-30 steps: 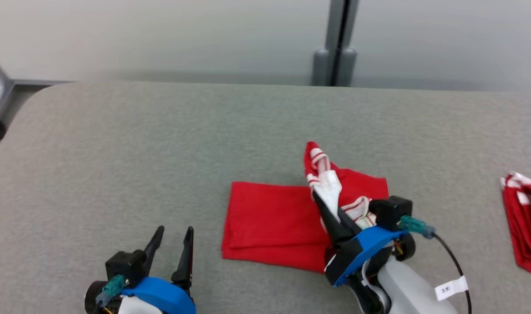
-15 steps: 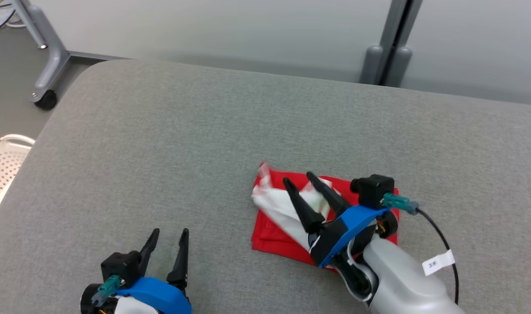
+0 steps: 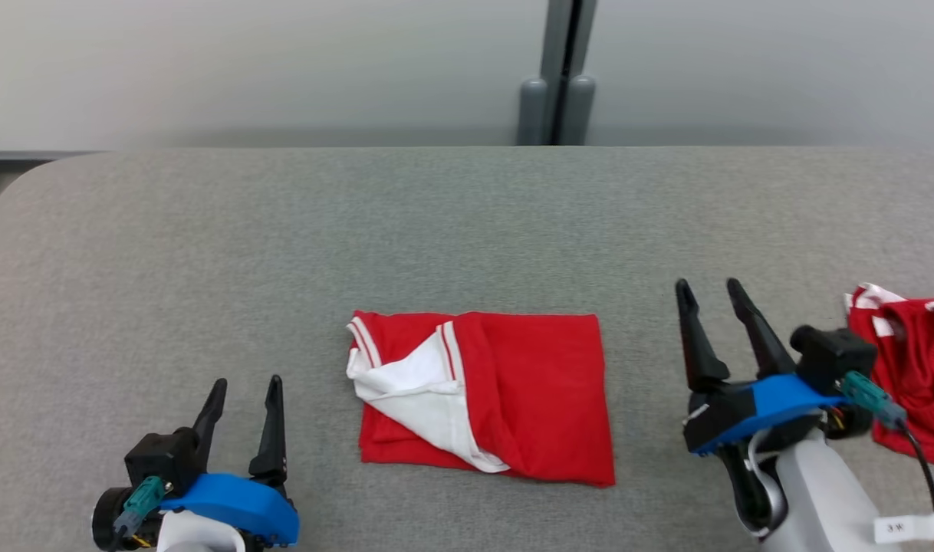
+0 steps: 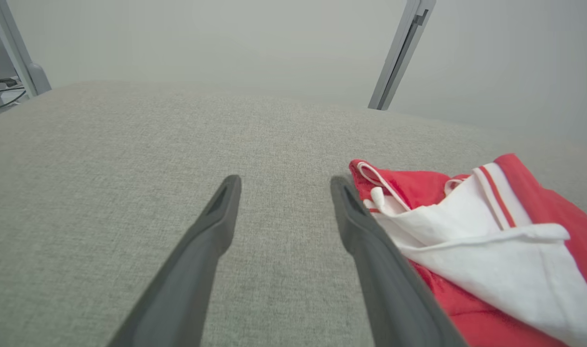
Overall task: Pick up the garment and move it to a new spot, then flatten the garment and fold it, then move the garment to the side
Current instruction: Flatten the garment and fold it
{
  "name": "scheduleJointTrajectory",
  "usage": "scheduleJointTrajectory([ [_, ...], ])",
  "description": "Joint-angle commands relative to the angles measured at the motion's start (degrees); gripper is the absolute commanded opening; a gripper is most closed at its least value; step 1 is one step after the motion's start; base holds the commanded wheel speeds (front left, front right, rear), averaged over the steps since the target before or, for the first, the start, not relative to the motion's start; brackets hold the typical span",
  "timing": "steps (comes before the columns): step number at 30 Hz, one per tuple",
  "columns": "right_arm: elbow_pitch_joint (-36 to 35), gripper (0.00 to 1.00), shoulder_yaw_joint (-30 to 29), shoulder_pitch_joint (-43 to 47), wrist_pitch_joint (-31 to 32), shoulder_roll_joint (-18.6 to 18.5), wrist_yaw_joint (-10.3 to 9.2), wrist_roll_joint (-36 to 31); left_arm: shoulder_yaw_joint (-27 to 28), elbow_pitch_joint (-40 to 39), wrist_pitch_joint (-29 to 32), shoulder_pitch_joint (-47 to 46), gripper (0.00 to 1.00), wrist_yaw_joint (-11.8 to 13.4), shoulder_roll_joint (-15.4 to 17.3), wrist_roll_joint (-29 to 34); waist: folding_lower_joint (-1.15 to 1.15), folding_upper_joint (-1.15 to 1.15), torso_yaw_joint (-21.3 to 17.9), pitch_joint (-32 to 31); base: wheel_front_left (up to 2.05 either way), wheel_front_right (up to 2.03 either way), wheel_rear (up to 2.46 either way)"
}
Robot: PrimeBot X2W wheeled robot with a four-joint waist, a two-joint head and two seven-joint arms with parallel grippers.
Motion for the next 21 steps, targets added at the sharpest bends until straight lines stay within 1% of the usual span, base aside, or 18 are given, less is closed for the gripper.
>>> scheduleJointTrajectory([
  [1,-1.3,1.00,-1.9,2.3,-0.2,-0.1,0.03,-1.8,1.1,-0.4,-0.1,0.6,1.00,0.1,0.0,1.1,0.00,0.00,-1.6,-0.7,0.00,0.00,0.00],
  [5,-2.9,1.00,-4.5,5.8,-0.2,-0.1,0.03,-4.6,3.7,-1.0,-0.1,1.3,1.00,0.1,-0.4,3.6,0.00,0.00,-3.4,-1.2,0.00,0.00,0.00],
  [10,-2.9,1.00,-5.3,9.3,-0.2,-0.1,0.03,-7.1,5.8,-1.2,-0.1,3.3,1.00,0.1,-1.3,6.2,0.00,0.00,-4.9,-3.0,0.00,0.00,0.00],
  [15,-1.5,1.00,-5.2,11.8,-0.2,-0.2,0.03,-5.6,8.2,-1.2,-0.1,6.8,1.00,0.2,-2.6,7.5,0.00,0.00,-6.1,-5.4,0.00,0.00,0.00],
  [21,-1.0,1.00,-5.1,12.0,-0.2,-0.2,0.03,-5.6,9.3,-1.2,-0.1,7.4,1.00,0.1,-3.4,8.8,0.00,0.00,-5.7,-5.6,0.00,0.00,0.00],
])
